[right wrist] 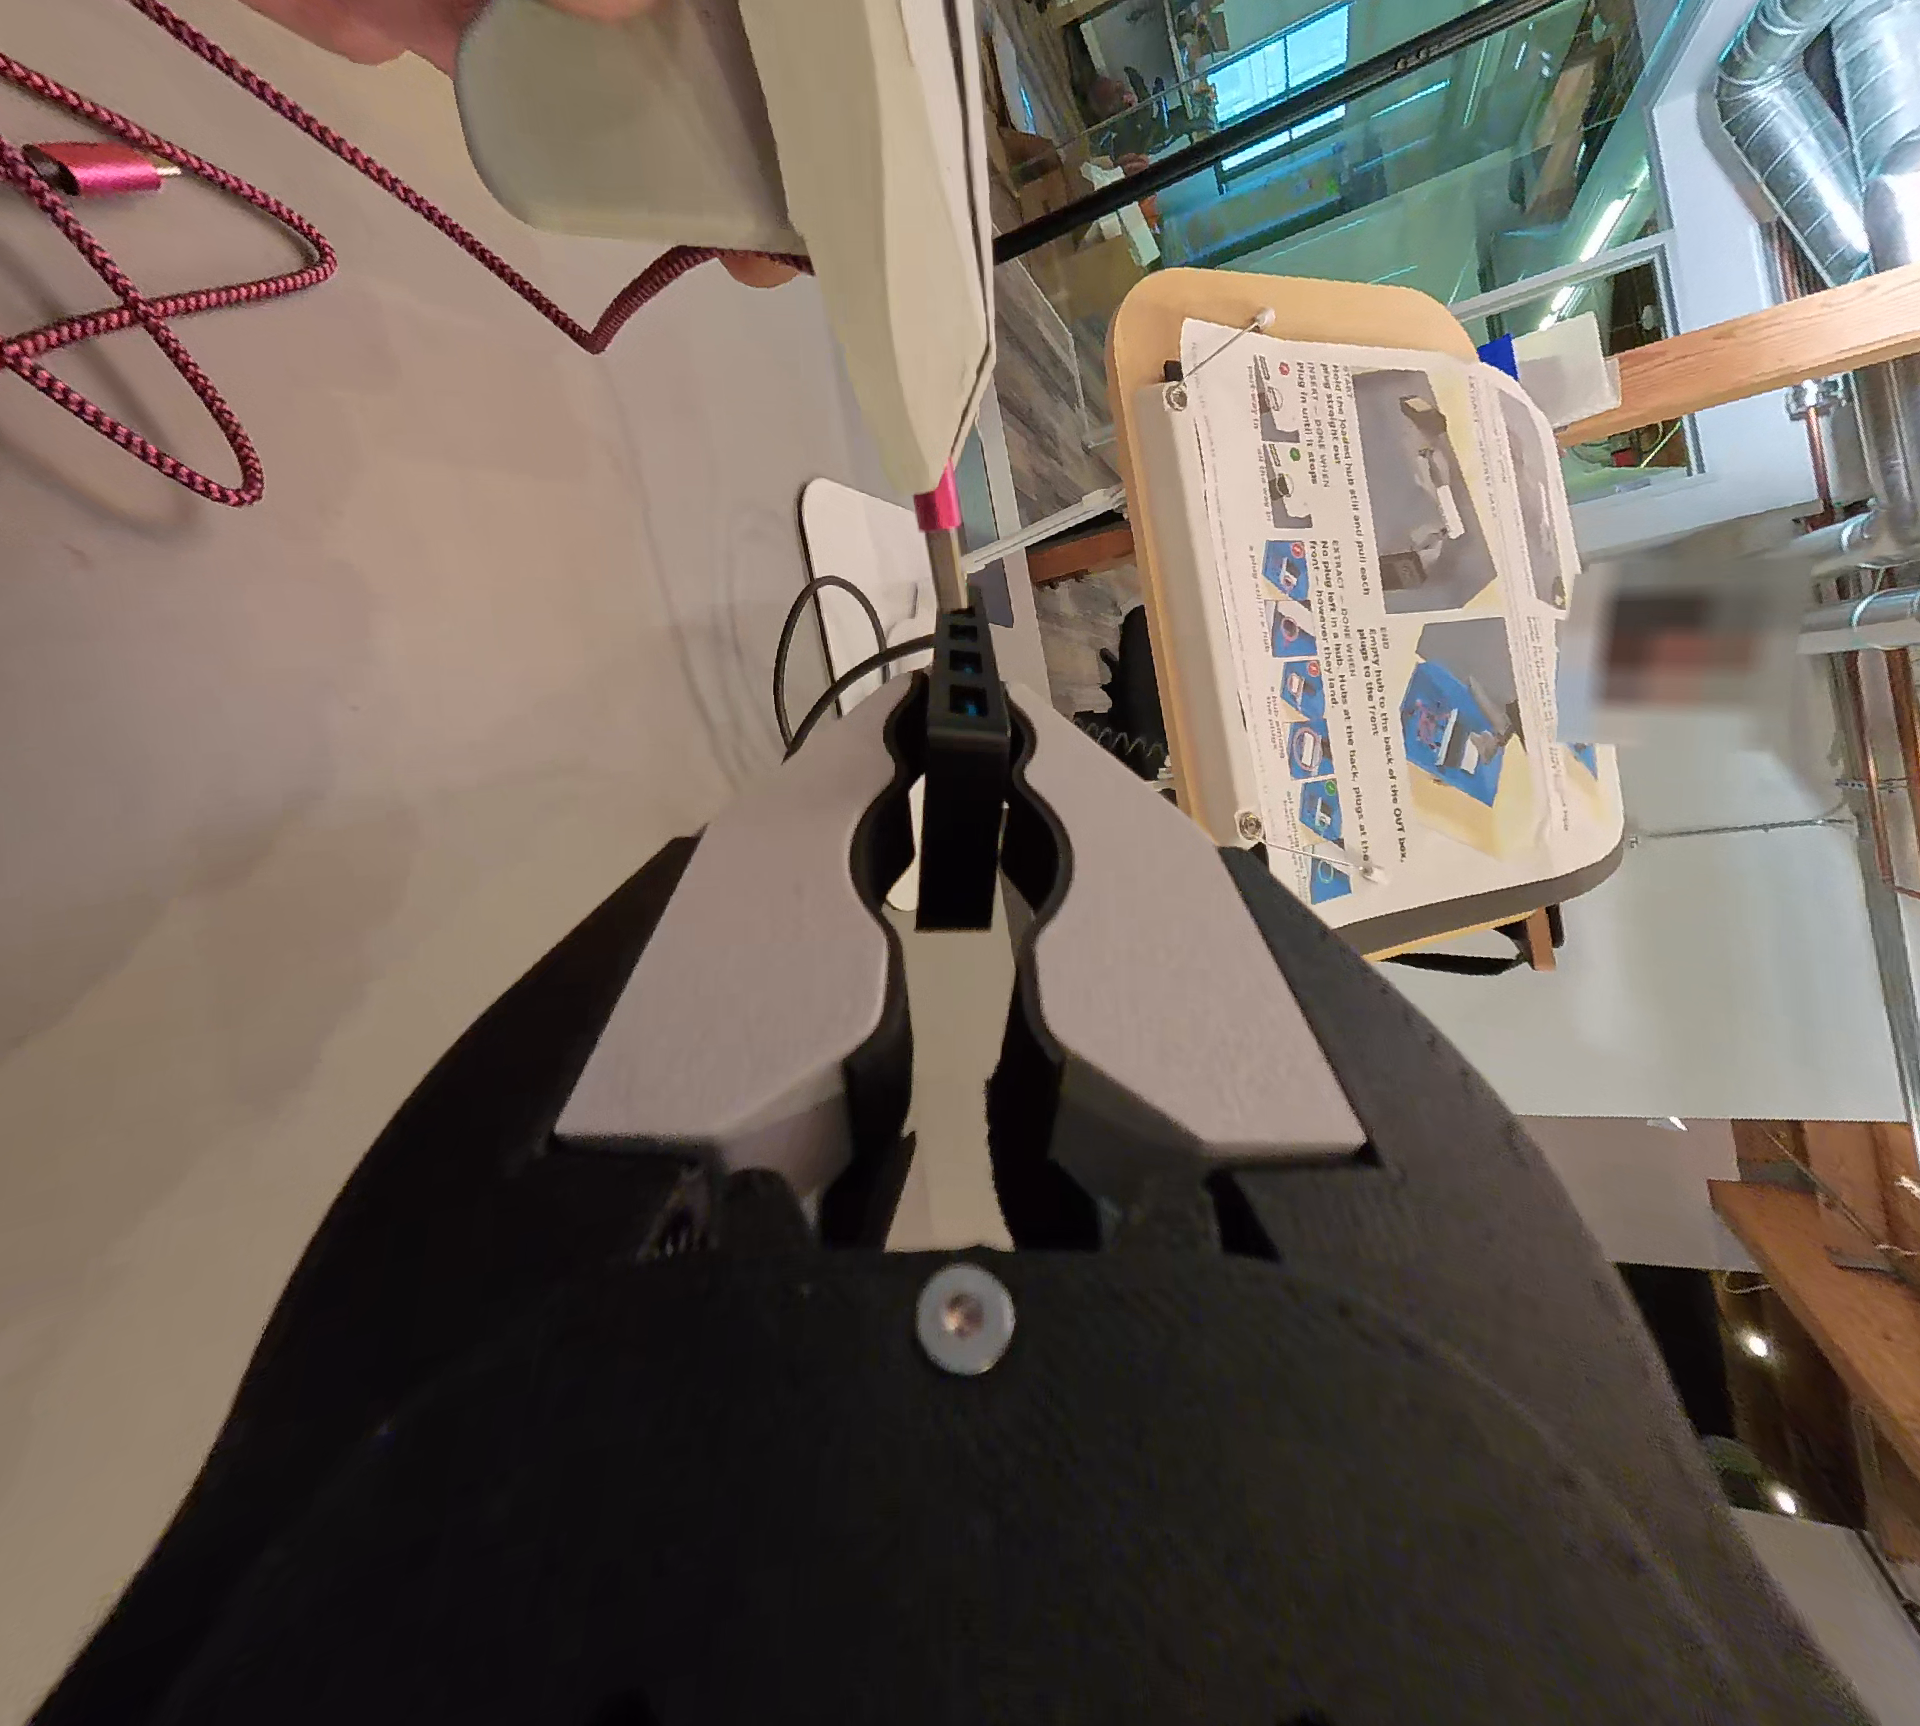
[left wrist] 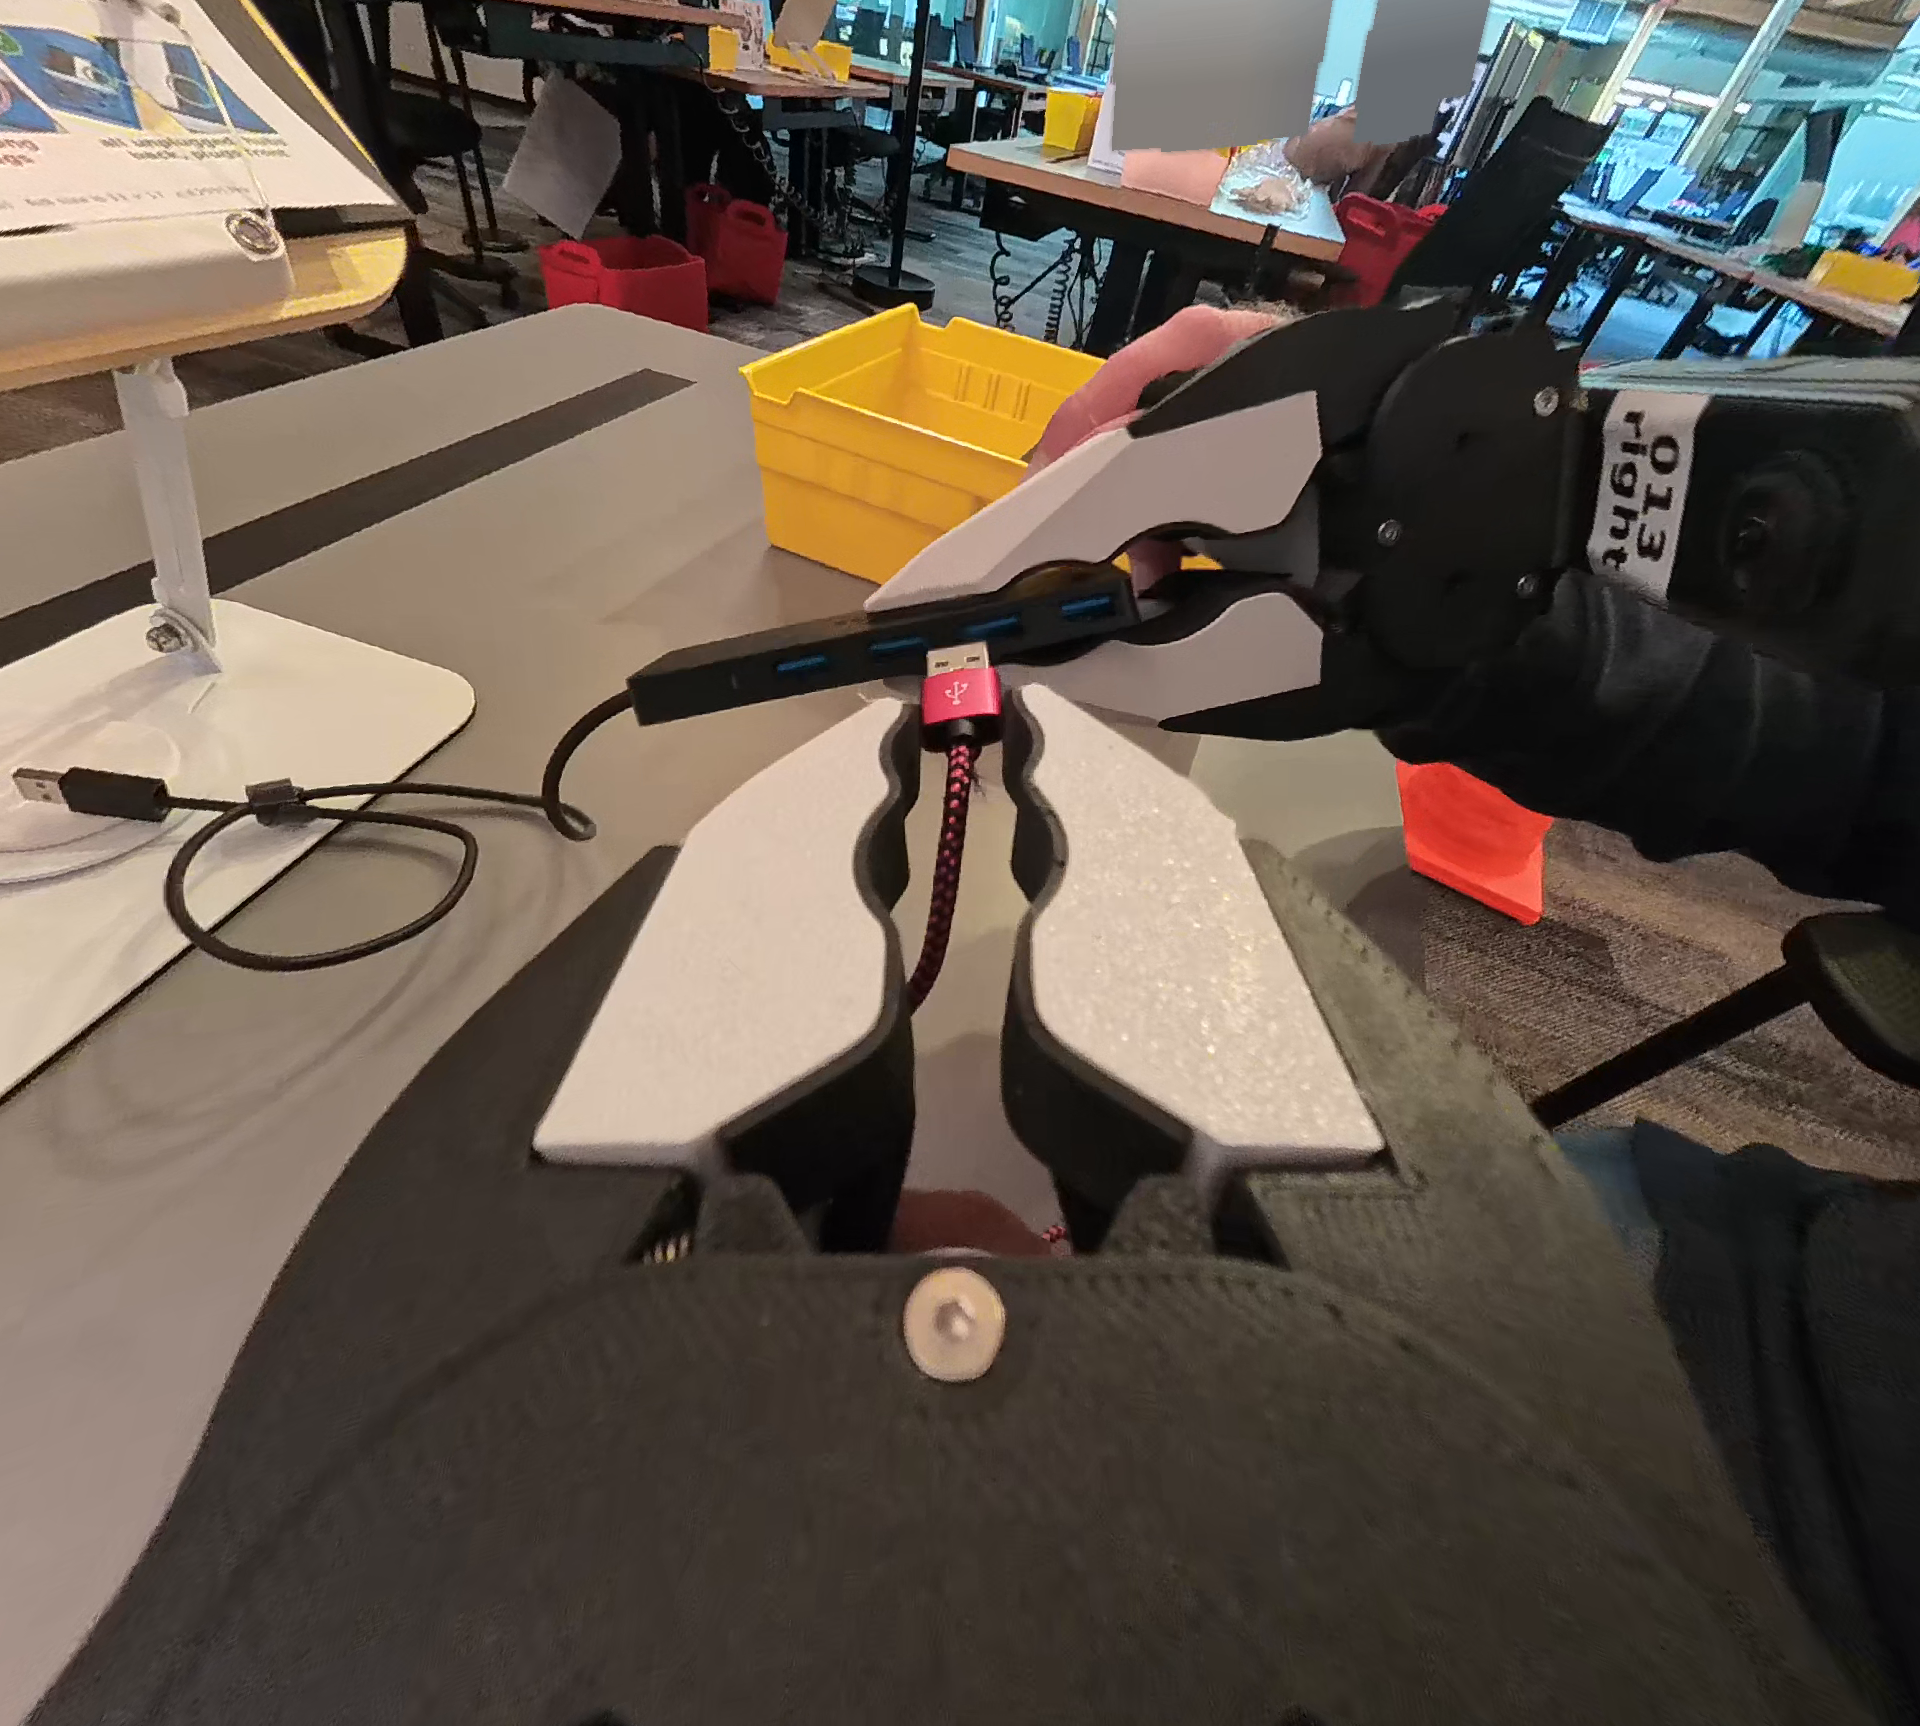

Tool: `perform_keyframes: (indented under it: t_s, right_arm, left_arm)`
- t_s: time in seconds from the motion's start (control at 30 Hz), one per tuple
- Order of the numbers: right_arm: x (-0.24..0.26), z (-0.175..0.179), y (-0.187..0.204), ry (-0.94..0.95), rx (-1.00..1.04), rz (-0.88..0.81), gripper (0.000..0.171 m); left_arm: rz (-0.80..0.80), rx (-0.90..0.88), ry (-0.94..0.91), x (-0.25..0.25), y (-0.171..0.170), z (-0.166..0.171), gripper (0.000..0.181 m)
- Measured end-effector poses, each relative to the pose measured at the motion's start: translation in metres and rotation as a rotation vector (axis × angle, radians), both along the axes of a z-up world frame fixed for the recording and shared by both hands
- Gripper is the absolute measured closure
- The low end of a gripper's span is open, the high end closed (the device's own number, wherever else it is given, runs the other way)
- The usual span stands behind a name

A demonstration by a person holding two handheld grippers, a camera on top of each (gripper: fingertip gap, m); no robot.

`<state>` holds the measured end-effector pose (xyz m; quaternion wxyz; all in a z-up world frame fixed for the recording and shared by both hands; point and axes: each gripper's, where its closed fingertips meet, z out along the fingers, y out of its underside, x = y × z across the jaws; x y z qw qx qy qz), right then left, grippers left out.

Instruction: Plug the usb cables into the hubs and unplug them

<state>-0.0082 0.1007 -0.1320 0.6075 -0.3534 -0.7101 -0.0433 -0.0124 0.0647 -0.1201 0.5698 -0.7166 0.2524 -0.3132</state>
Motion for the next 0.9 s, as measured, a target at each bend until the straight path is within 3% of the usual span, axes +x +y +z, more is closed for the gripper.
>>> perform_keyframes:
  t_s: [0.9]
  right_arm:
    - [-0.002, -0.010, -0.004, -0.117, 0.157, -0.013, 0.163]
  left_arm:
    - [-0.016, -0.048, 0.061, 0.012, -0.001, -0.010, 0.167]
